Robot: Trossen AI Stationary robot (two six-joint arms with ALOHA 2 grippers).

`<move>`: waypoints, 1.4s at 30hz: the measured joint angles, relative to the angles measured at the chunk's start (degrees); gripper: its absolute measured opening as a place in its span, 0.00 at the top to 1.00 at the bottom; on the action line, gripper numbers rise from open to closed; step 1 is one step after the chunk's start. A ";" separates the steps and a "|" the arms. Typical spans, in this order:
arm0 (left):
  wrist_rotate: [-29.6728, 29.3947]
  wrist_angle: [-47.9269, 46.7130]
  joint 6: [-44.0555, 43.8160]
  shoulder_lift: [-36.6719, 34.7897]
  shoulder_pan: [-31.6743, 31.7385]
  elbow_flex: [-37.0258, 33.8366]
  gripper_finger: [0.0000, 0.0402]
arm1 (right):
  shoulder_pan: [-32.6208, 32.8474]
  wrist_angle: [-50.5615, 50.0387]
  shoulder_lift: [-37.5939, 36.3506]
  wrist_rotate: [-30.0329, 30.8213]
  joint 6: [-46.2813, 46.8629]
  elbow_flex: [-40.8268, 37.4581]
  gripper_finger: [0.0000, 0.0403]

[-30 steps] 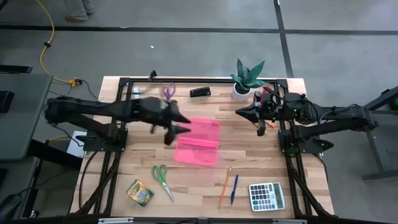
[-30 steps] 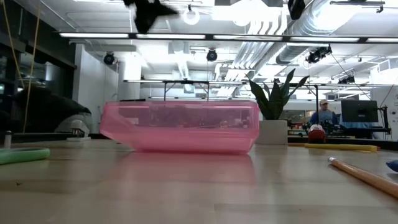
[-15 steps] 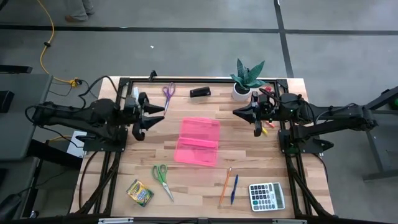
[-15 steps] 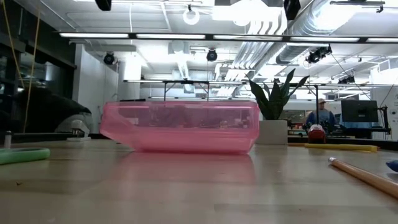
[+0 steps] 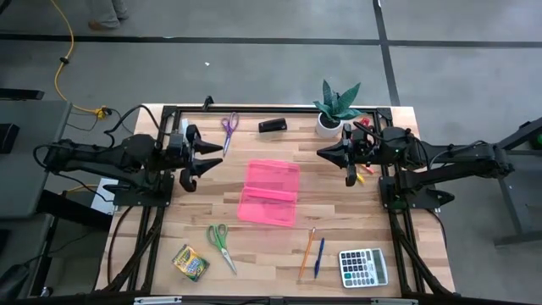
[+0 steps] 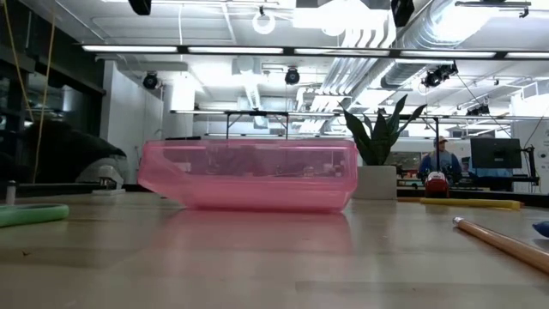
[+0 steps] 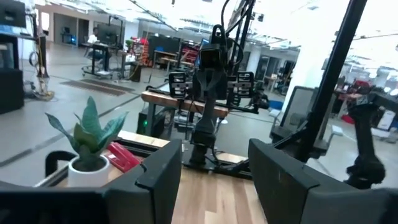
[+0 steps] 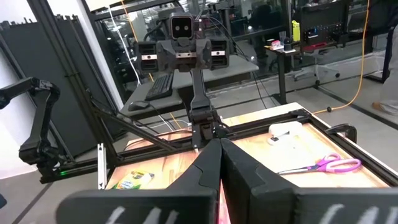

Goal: Pick & place school supplies into a supply box
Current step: Put the purple scissors into the pink supply box

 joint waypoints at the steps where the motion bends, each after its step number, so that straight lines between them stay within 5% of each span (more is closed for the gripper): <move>1: -0.57 0.01 0.11 0.07 0.00 0.00 0.57 | 0.01 0.00 0.00 -0.02 0.00 0.00 1.00; 6: -10.74 -1.48 -1.06 2.97 0.82 0.85 0.57 | 0.00 0.00 0.00 0.00 -0.39 0.00 1.00; 10: -18.11 -11.33 -4.47 8.34 7.76 7.30 0.57 | 0.00 0.00 0.00 1.79 -0.39 0.00 1.00; 17: -13.09 -37.28 -12.15 24.00 28.85 20.22 0.57 | 0.00 0.01 0.00 3.47 1.36 0.00 1.00; 23: -11.79 -44.86 -18.25 37.76 39.60 23.23 0.57 | 0.00 0.01 0.00 3.46 1.50 0.00 1.00; 33: -3.07 -45.19 -25.07 55.22 46.93 25.29 0.57 | 0.00 -0.07 0.00 3.48 1.55 0.00 1.00; 42: 4.82 -43.60 -28.20 64.94 47.25 25.33 0.57 | 0.00 -2.03 0.02 3.48 1.55 0.00 1.00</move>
